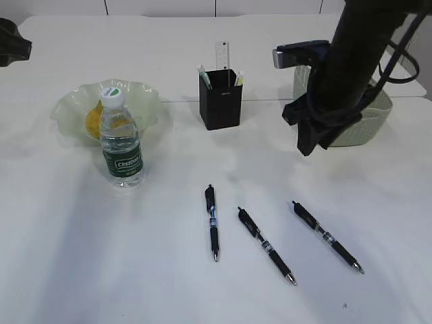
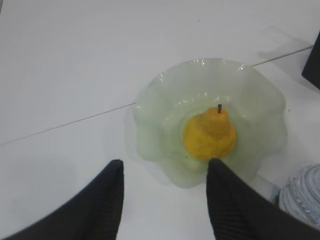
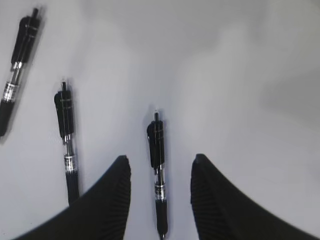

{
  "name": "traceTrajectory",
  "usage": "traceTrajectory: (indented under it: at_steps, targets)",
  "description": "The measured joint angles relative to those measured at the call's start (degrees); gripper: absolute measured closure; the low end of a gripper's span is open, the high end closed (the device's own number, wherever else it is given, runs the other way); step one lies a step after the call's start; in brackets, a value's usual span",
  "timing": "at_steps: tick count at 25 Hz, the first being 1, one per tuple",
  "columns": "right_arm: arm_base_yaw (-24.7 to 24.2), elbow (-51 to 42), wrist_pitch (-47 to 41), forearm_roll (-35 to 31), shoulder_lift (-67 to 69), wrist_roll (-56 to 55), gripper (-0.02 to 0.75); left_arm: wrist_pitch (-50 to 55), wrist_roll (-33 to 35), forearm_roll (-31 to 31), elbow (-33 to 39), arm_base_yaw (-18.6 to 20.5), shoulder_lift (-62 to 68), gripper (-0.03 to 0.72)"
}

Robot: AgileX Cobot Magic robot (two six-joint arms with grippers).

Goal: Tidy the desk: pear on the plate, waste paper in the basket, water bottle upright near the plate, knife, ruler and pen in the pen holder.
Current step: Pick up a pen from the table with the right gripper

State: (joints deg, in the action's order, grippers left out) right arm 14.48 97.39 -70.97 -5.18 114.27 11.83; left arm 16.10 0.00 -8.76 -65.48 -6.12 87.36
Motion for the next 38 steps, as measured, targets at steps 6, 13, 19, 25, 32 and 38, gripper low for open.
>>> traceTrajectory:
  at_steps: [6,13,19,25,32,38]
  targets:
    - [0.0,-6.83,1.57,1.11,-0.5,0.1,0.436,0.0,0.0,0.0,0.0,0.0,0.0,0.312]
    - [0.0,-12.35,6.57,1.32,-0.5,0.23,0.436,-0.08,0.0,0.0,0.0,0.0,0.0,0.312]
    - [0.13,-14.6,11.38,1.7,-0.5,2.34,0.436,-0.13,0.0,0.0,0.0,0.0,0.0,0.312]
    - [0.13,-14.65,11.58,1.96,-0.5,3.42,0.436,-0.35,0.0,0.0,0.0,0.0,0.0,0.312]
    - [0.13,-14.65,11.23,1.96,-0.5,3.55,0.436,-0.35,0.0,0.0,0.0,0.0,0.0,0.312]
    - [0.13,-14.65,11.1,2.04,-0.5,3.55,0.436,-0.35,0.0,0.0,0.0,0.0,0.0,0.312]
